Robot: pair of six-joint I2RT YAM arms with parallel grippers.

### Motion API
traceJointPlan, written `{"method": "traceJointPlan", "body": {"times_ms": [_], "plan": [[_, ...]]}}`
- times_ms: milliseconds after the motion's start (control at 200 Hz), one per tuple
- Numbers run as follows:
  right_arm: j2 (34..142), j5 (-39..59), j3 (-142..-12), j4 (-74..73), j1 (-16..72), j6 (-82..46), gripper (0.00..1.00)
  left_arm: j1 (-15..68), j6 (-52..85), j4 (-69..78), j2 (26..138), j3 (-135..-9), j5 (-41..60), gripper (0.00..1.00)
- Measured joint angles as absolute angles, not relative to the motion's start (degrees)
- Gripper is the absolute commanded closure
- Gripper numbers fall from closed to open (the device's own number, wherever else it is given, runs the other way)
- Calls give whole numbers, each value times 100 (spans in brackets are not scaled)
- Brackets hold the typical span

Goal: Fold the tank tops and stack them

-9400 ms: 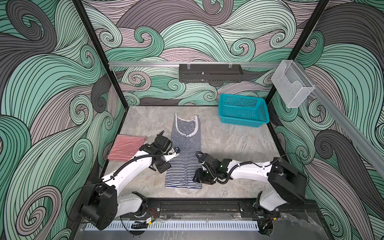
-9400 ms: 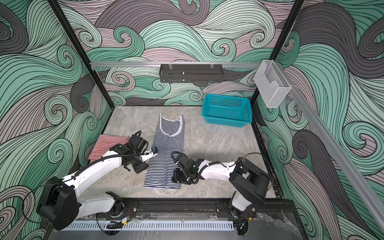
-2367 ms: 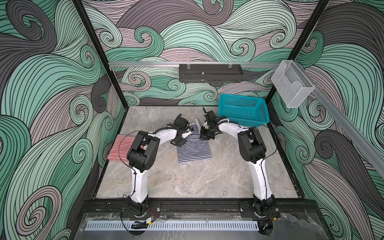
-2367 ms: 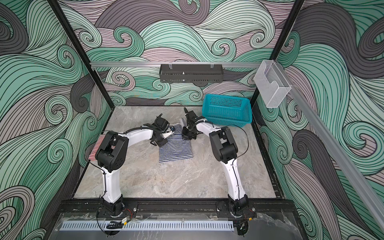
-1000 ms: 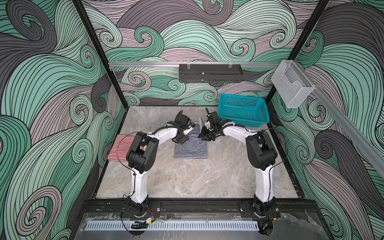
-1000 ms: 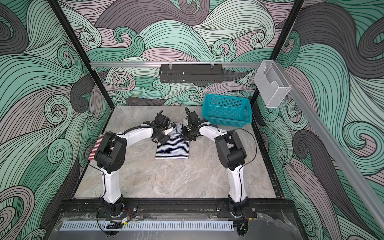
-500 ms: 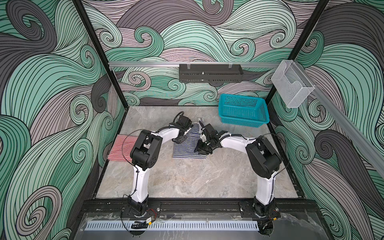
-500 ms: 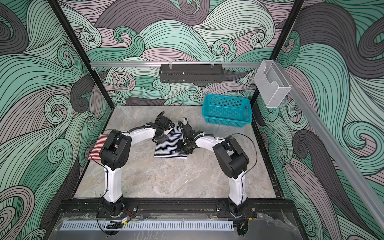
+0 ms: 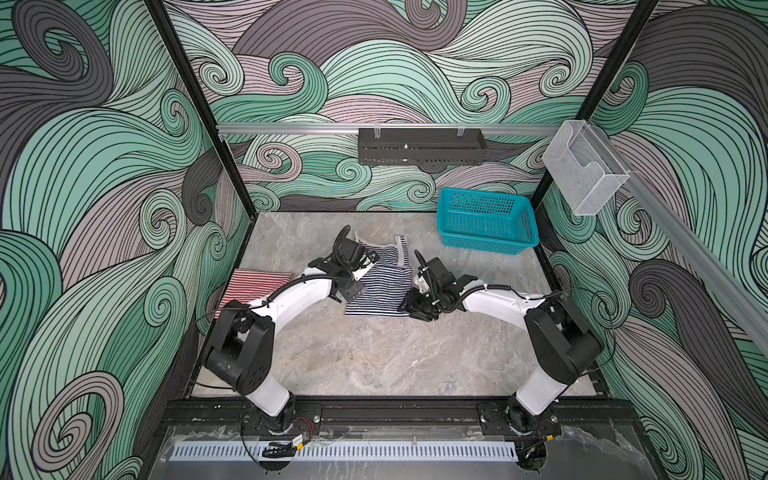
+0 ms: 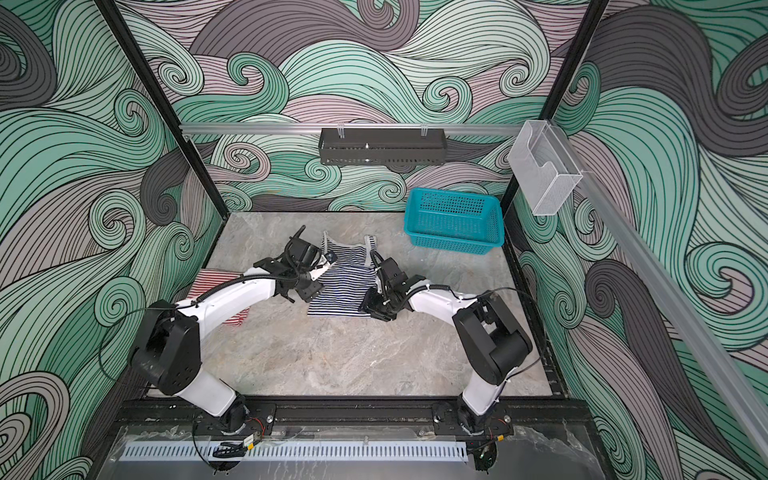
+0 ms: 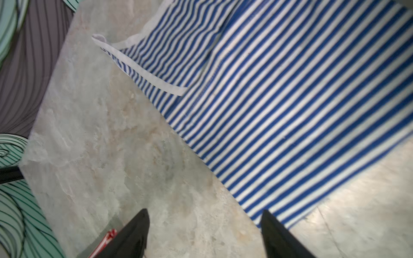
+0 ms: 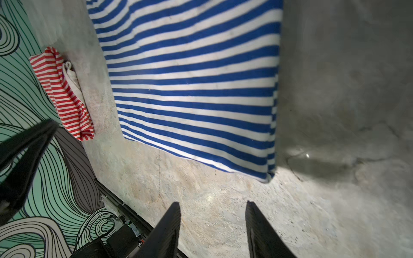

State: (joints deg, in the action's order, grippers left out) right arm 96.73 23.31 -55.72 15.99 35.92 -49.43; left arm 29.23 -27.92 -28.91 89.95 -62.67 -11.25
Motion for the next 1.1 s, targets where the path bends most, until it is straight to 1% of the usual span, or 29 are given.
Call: {"method": "traceJointPlan", "body": {"times_ms": [135,295,501,661,826,1101], "plan": [[9443,2331,-5105,1288,3573,-5280,49,3059,-2963,-3015,8796,-5699,-910,19],[9424,2311,-4731,823,3559,-5780,49,3059,-3100,-3044,8595,-5192,-735,19],[9459,2145,-4379,174,3505,-6632,52,3100,-3146,-3013,8298,-5094,-622,19],[9636,2097,-4394,-161,3485,-7070,54,3127,-3148,-2954,8261,-5030,-589,19],[9732,1988,-4591,23,3487,-7140,55,3127,-3153,-2952,8178,-4895,-591,19],[9791,1605,-5426,1321,3656,-6790,56,3127,-3214,-2875,8034,-4882,-617,19]]}}
